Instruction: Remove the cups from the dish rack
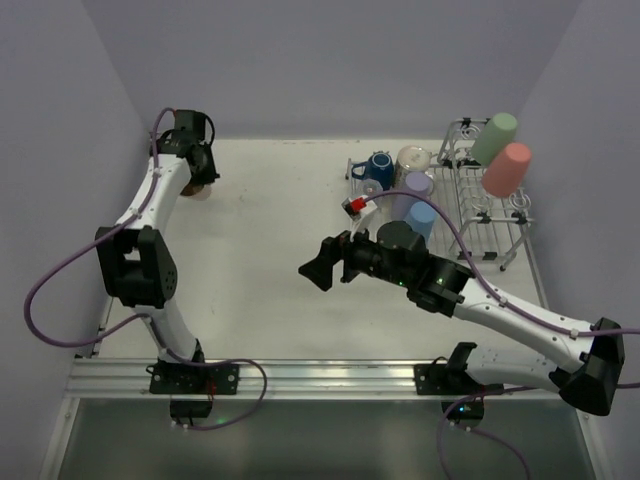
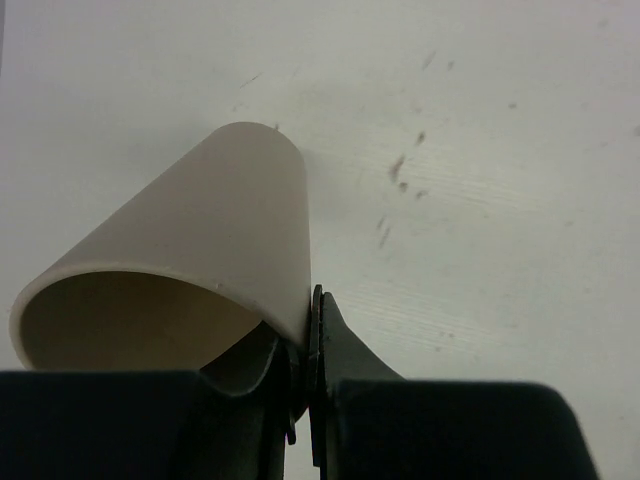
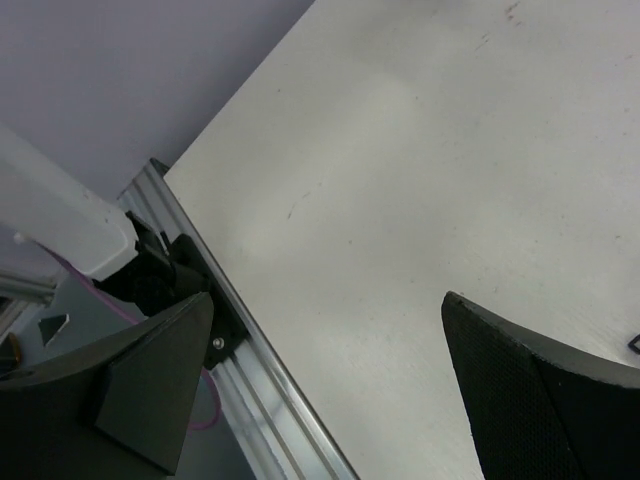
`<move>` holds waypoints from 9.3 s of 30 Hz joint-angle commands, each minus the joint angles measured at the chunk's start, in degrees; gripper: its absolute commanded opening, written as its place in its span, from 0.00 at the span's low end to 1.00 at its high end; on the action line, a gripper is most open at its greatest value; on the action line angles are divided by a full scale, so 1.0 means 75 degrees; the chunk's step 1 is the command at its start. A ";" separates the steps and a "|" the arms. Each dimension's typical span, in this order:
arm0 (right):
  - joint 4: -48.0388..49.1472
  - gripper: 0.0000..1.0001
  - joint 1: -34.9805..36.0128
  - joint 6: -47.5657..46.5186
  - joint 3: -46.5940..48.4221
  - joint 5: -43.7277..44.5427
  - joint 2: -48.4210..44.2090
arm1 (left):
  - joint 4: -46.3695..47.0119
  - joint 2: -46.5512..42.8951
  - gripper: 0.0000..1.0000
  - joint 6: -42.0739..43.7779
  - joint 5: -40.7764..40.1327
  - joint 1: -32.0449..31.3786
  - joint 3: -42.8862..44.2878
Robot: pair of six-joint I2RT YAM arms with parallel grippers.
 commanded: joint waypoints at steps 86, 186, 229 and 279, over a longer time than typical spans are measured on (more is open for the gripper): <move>-0.3588 0.97 -0.2940 -0.0465 0.1972 0.6470 0.2207 | 0.3889 -0.8040 1.00 0.0475 0.3525 -0.3736 -0.6841; 0.3293 0.99 -0.3081 0.2454 -0.1320 -0.3105 -0.0263 | 0.3414 -0.5546 0.00 -0.0805 -0.0375 -0.4147 -0.3700; 0.1311 0.99 -0.1698 0.0871 -0.2949 -0.1968 -0.2538 | -0.2662 0.0831 0.00 0.0042 -0.1118 0.0084 0.3508; 0.0830 0.99 -0.1557 0.0485 -0.2470 -0.1546 -0.1988 | -0.2205 0.2554 0.33 0.0522 -0.0191 0.0880 0.3917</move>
